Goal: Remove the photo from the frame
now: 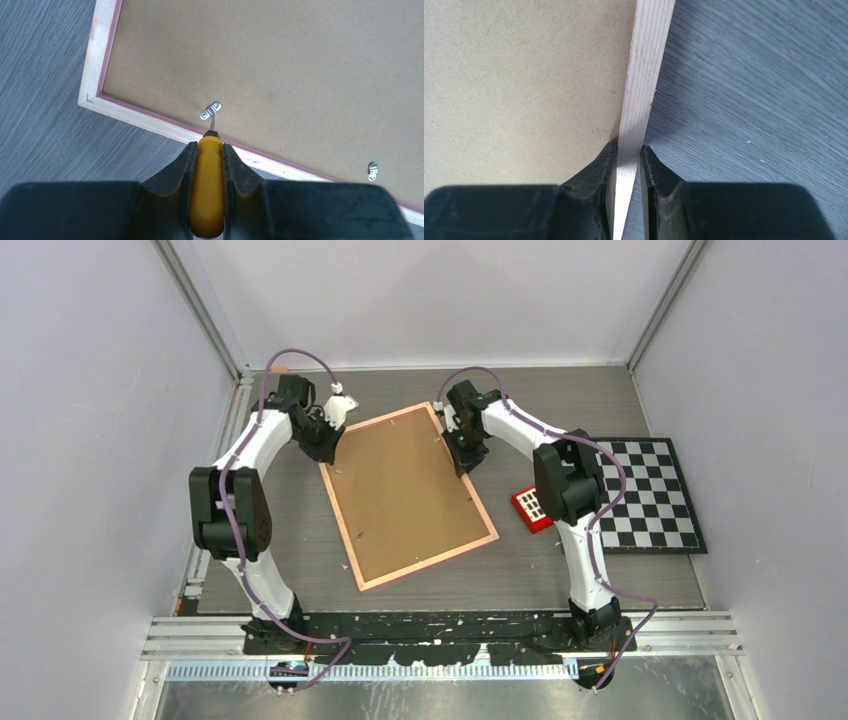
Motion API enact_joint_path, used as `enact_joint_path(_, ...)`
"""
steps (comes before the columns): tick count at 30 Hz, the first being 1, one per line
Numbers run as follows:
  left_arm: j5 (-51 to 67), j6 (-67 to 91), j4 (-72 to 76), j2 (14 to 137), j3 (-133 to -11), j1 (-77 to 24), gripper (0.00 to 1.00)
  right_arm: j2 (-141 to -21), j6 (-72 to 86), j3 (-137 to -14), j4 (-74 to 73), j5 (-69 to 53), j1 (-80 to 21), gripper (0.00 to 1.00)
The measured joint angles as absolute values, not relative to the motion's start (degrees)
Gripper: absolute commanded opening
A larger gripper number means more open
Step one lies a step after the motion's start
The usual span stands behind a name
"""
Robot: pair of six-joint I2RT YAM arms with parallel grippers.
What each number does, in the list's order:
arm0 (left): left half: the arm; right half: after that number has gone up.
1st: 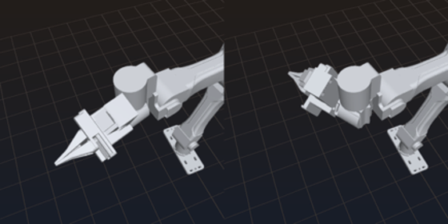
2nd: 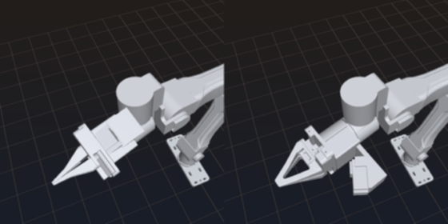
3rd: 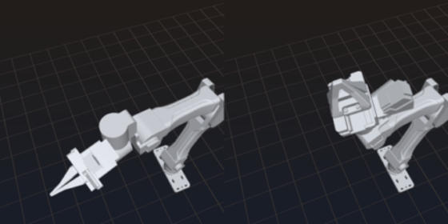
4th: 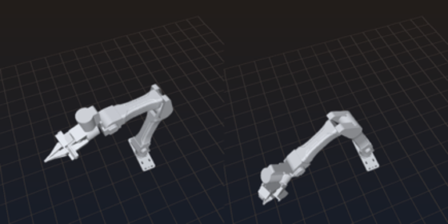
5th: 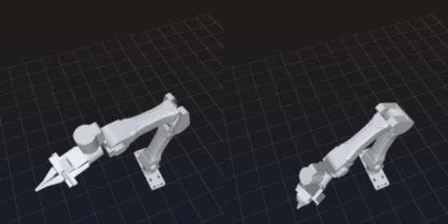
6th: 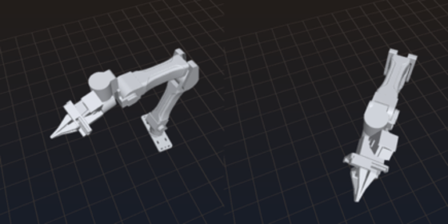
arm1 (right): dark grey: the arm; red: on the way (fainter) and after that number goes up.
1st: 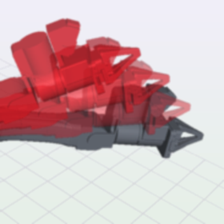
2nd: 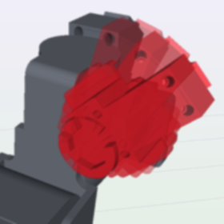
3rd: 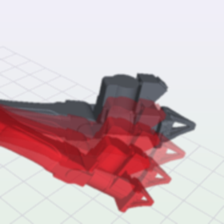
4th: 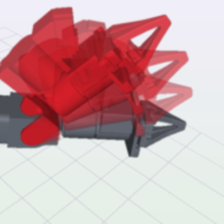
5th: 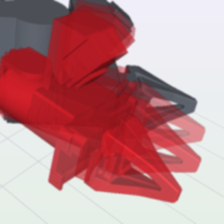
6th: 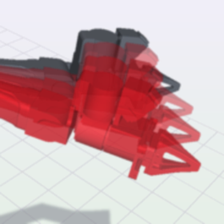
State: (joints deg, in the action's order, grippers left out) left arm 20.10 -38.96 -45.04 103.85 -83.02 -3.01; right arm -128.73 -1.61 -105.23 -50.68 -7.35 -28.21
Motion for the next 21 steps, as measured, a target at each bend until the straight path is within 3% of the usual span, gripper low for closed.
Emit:
enact_joint_path(10,17.34,-26.89,-35.16,98.74,-75.18,-3.38,0.00,-128.73,-1.61,-105.23,-50.68,-7.35,-28.21,0.01)
enact_joint_path(21,17.28,-15.29,-34.92,97.82,-78.96,-2.92,0.00,-127.96,-6.66,-104.47,-49.87,-4.03,-30.30,0.00)
